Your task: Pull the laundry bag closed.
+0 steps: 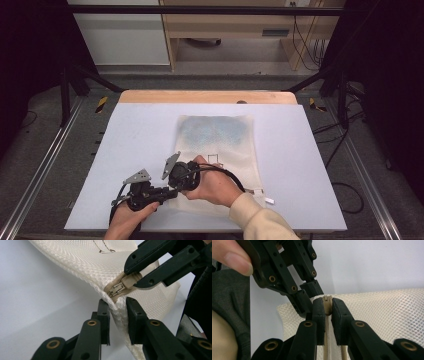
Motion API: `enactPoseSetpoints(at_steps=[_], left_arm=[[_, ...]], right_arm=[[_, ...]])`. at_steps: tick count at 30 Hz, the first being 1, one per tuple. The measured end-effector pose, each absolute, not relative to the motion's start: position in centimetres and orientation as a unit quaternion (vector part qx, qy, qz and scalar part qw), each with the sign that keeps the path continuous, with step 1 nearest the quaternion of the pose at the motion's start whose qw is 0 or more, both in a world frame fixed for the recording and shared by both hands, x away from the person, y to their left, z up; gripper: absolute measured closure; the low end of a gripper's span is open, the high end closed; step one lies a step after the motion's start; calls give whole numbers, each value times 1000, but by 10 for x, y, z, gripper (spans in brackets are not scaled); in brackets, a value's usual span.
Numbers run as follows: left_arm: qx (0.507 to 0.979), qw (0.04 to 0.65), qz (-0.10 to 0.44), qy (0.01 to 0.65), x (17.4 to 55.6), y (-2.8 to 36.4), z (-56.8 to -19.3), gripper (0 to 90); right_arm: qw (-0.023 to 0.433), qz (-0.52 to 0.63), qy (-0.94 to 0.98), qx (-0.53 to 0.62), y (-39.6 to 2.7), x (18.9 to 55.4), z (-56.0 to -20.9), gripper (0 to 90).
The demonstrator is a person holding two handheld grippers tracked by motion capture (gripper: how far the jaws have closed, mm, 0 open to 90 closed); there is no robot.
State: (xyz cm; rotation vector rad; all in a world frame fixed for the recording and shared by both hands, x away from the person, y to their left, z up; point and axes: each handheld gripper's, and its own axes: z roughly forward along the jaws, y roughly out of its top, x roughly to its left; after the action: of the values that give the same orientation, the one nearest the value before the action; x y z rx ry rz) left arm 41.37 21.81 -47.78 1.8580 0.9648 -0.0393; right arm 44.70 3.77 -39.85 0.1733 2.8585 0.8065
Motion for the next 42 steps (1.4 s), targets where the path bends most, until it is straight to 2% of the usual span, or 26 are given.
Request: enactPoseSetpoints(at_steps=[20, 42], left_arm=[[773, 489, -7, 404, 415, 220, -478, 833], [775, 484, -10, 405, 415, 221, -477, 847]], right_arm=[[94, 275, 956, 51, 36, 446, -404, 815], [112, 282, 951, 52, 29, 442, -417, 818]])
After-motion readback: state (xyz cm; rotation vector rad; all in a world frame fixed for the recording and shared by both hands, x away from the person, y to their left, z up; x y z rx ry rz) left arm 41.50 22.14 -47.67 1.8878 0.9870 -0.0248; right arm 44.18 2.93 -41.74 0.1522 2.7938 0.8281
